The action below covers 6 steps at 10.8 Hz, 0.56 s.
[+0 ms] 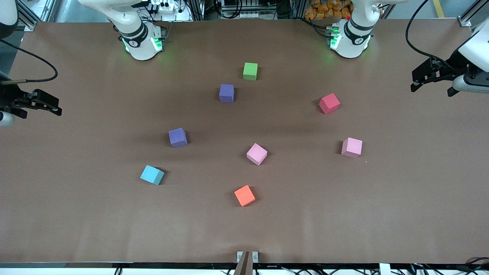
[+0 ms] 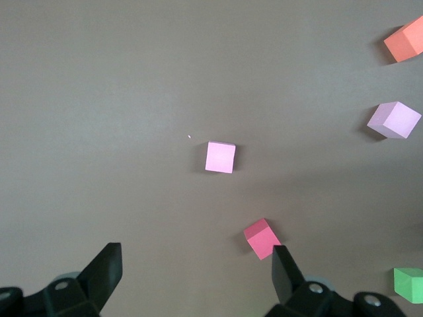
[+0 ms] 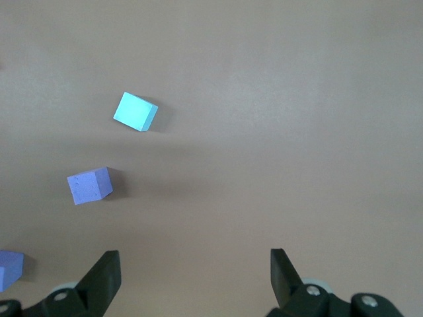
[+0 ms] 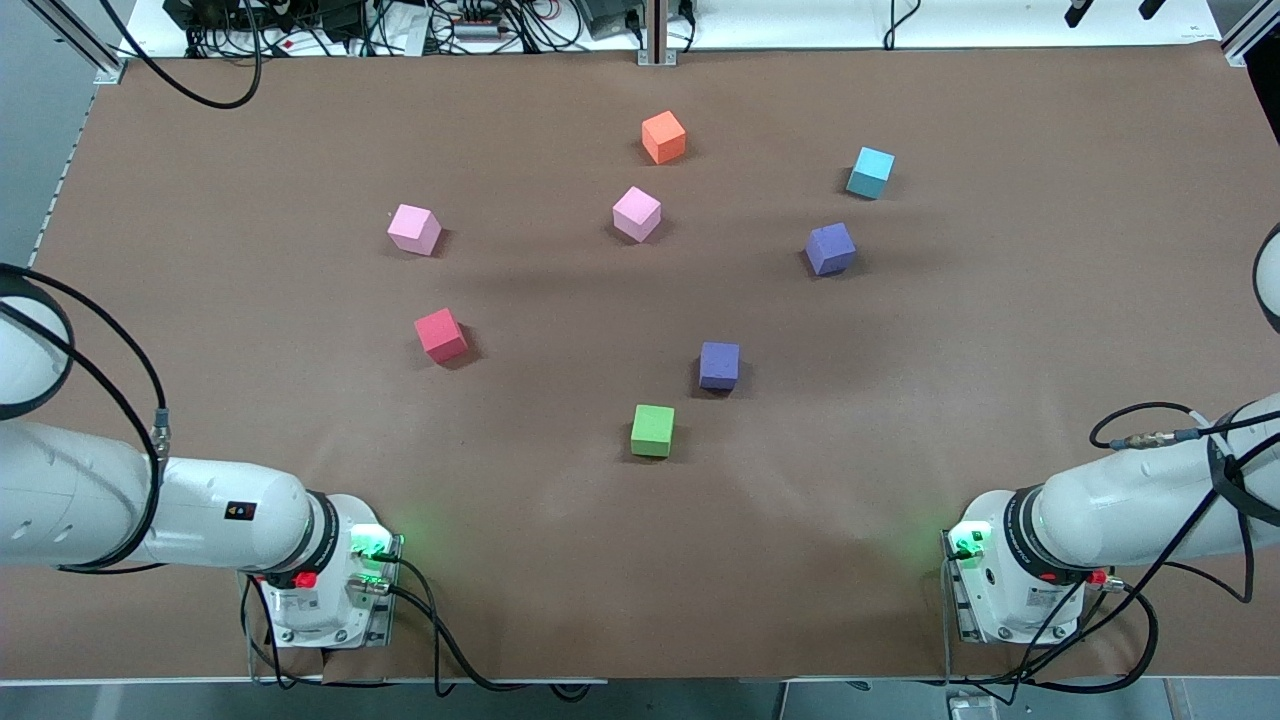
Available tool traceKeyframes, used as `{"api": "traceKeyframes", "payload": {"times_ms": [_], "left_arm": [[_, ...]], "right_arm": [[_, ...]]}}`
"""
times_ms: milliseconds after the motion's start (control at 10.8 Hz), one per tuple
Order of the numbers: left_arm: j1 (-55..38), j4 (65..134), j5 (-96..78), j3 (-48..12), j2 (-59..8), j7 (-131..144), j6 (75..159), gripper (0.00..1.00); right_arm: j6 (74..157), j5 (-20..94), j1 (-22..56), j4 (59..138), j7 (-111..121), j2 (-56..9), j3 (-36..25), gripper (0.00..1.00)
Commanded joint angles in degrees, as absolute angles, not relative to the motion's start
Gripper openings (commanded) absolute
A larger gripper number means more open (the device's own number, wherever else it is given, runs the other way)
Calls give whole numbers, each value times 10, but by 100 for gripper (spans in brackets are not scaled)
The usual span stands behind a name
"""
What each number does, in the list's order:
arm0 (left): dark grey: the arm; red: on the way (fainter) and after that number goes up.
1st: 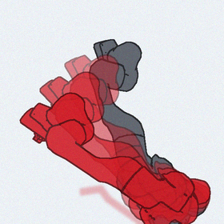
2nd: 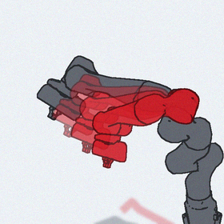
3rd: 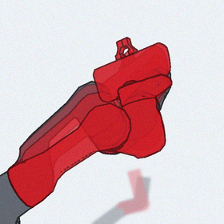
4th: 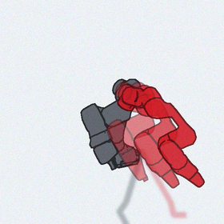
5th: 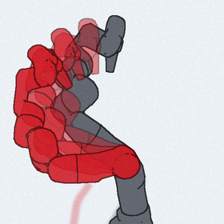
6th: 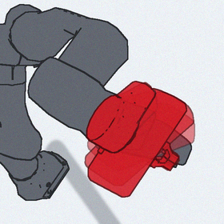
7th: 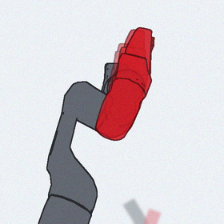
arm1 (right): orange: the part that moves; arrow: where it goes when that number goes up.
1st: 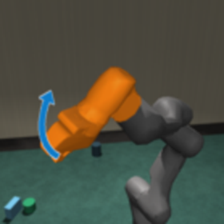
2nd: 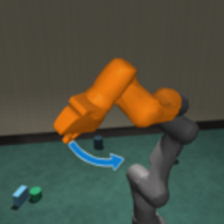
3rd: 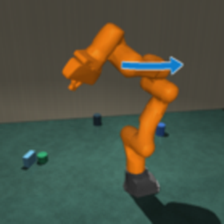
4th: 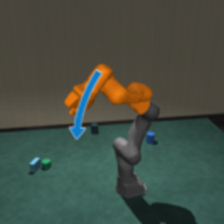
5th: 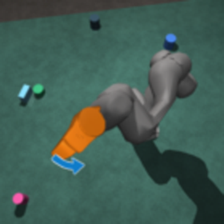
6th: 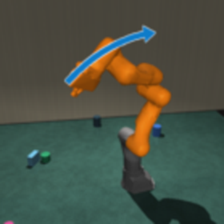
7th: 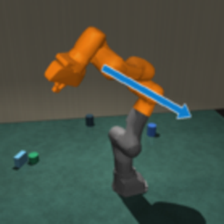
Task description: Arrange blocks into number 1
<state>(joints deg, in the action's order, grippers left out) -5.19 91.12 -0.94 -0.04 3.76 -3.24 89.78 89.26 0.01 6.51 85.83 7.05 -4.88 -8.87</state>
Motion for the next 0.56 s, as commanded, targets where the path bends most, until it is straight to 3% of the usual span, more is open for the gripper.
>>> {"api": "traceKeyframes", "payload": {"times_ms": [0,463], "left_arm": [[-57,910,0,1,45,-23,882,100],[-67,916,1,-13,27,23,882,100]], "right_arm": [[883,-4,66,848,73,-52,-91,100],[882,-3,68,852,72,-52,-91,100]]}}
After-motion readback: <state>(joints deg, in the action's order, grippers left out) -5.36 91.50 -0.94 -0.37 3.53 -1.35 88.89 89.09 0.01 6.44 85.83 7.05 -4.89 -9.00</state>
